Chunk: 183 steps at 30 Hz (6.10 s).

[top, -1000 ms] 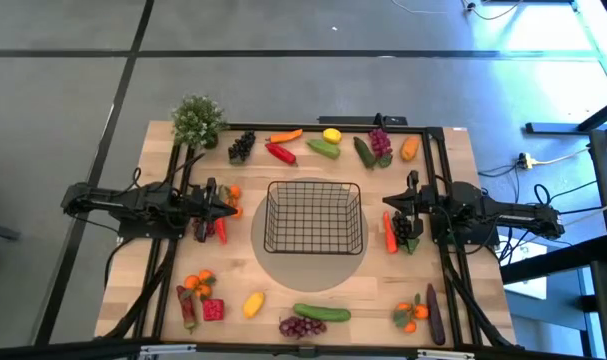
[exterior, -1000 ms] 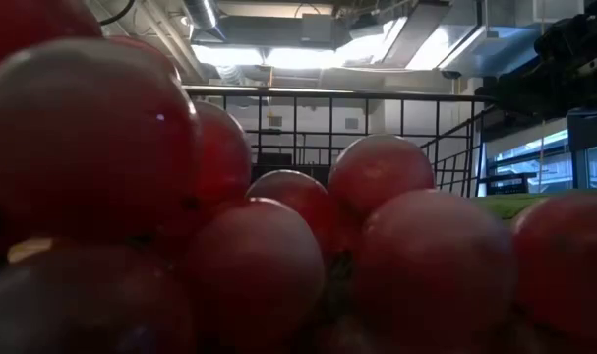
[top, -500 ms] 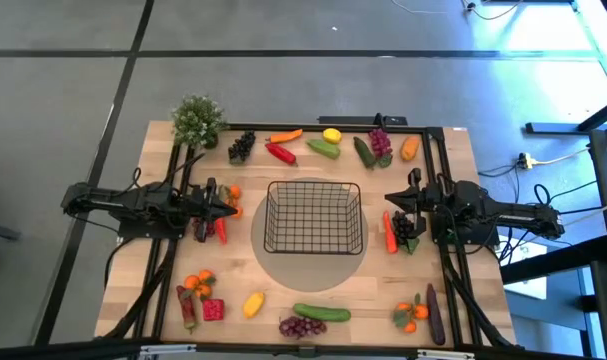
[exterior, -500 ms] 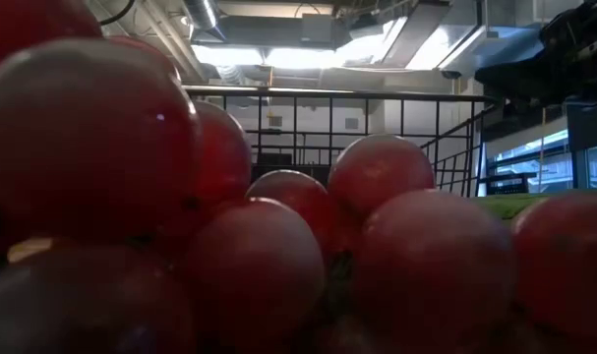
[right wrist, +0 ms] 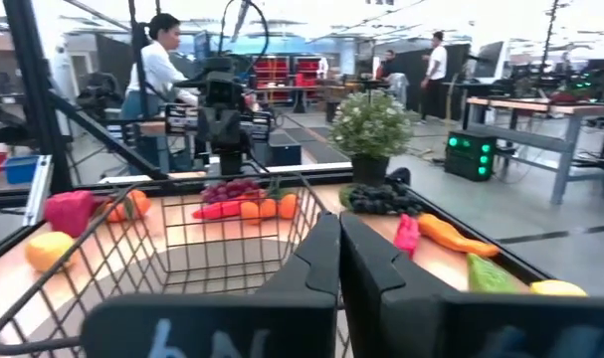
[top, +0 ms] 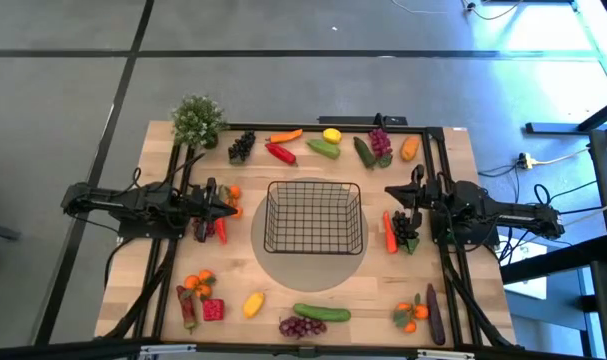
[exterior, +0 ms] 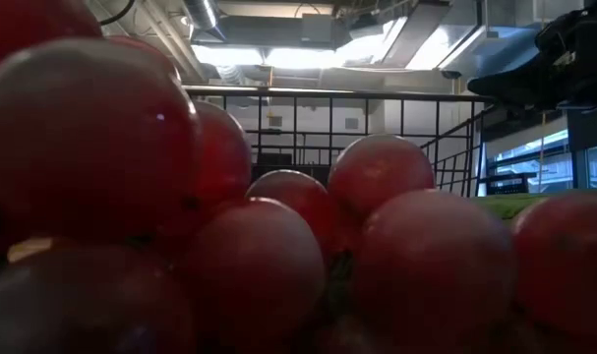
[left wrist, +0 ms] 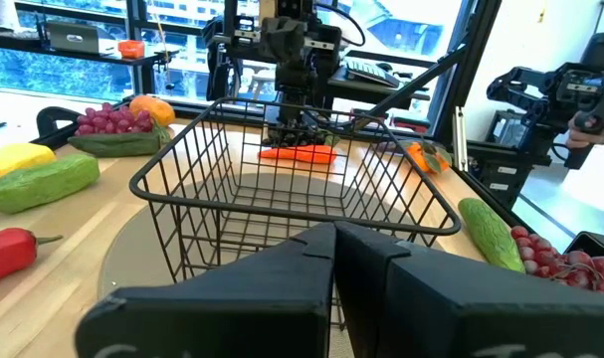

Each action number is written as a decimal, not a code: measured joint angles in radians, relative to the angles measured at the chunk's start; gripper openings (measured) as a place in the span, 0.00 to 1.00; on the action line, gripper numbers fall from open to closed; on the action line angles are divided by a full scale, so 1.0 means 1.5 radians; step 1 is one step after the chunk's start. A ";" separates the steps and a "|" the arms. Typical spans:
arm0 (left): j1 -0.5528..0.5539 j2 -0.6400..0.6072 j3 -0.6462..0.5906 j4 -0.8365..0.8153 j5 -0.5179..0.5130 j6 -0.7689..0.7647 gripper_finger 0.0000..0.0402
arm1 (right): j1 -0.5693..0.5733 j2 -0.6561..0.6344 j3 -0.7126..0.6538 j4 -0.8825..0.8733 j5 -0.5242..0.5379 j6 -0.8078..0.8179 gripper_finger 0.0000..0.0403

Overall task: Build produce basket
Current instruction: Put the top right green bell pepper into the basket

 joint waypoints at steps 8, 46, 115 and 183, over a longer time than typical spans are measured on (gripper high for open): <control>0.000 0.000 0.000 0.000 0.000 0.001 0.00 | 0.000 0.059 0.068 -0.005 0.039 0.004 0.00; 0.000 0.266 0.532 -0.466 -0.171 -0.074 0.00 | 0.000 0.759 0.861 -0.765 0.140 0.425 0.20; 0.000 0.266 0.532 -0.413 -0.246 -0.105 0.00 | -0.418 1.203 0.878 -0.612 -0.030 0.283 0.44; 0.000 0.350 0.531 -0.417 -0.236 -0.022 0.00 | -0.314 1.308 1.118 -0.819 0.078 0.122 0.08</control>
